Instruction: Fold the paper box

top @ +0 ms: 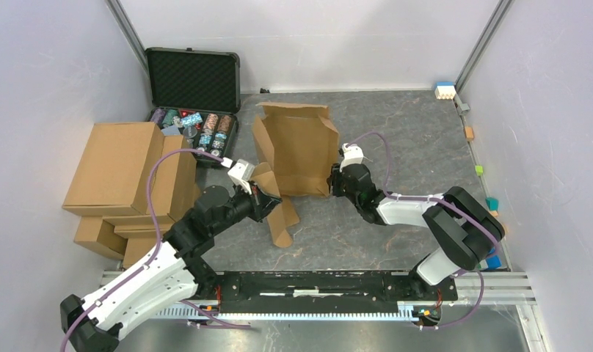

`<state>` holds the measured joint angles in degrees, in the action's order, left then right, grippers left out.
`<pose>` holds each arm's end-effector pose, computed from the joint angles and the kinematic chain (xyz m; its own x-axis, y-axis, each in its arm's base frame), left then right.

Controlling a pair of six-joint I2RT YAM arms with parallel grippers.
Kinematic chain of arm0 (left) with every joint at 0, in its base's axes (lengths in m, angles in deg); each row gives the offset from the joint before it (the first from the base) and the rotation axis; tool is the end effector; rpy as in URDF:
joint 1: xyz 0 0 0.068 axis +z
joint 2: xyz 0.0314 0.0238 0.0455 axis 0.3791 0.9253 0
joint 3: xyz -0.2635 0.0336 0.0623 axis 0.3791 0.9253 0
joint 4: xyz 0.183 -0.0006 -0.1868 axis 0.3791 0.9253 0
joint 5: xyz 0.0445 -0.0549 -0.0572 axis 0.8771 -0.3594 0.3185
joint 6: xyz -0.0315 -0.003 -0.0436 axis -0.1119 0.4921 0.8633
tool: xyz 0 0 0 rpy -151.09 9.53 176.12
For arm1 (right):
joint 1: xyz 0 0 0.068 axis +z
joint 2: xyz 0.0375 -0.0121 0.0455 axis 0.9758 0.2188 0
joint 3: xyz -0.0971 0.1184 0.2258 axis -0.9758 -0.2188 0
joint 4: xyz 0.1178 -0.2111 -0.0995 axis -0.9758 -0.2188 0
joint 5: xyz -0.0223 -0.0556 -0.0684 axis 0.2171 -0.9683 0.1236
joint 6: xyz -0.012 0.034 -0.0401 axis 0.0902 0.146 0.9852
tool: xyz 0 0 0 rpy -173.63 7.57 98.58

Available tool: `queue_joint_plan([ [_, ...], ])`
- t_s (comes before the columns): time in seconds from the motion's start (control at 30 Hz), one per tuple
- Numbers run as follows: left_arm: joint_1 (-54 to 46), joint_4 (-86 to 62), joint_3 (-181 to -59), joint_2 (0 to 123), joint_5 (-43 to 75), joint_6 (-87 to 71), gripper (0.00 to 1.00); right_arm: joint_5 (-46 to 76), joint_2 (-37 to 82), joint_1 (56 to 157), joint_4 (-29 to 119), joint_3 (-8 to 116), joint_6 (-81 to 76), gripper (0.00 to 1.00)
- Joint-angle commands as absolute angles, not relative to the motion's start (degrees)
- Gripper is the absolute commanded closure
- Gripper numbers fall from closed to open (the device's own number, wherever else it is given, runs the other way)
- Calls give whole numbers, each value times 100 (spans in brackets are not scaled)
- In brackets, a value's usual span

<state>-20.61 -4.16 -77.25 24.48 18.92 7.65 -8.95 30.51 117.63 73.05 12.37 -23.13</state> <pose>0.1220 -0.1179 0.2712 -0.5081 -0.1582 -0.8467 0.5751 0.6695 -0.4702 0.2365 0.1875 0.1600 -0.5186 0.1367 -0.8440 -0.2260 0.9301 0.2894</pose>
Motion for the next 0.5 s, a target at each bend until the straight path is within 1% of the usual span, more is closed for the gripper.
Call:
queue_joint_plan([
  [0.0, -2104, 400, -8092, 2352, 2027, 1135, 98, -551, 3247, 11396, 7492, 1164, -1515, 63],
  [0.07, -2100, 445, -8108, 2388, 2018, 1087, 98, -357, 3373, 11299, 7563, 1169, -1269, 63],
  [0.17, -2097, 391, -8088, 2460, 1936, 1071, 98, -345, 3556, 11295, 7584, 1223, -1065, 72],
  [0.27, -2101, 309, -8076, 2542, 1862, 1077, 98, -93, 3475, 11300, 7805, 1108, -1209, 92],
  [0.3, -2102, 243, -8035, 2574, 1803, 1102, 98, -24, 3435, 11302, 7850, 1072, -1373, 96],
  [0.47, -2106, -244, -7775, 2743, 1575, 1301, 98, 616, 3504, 11349, 7895, 1177, -2075, 95],
])
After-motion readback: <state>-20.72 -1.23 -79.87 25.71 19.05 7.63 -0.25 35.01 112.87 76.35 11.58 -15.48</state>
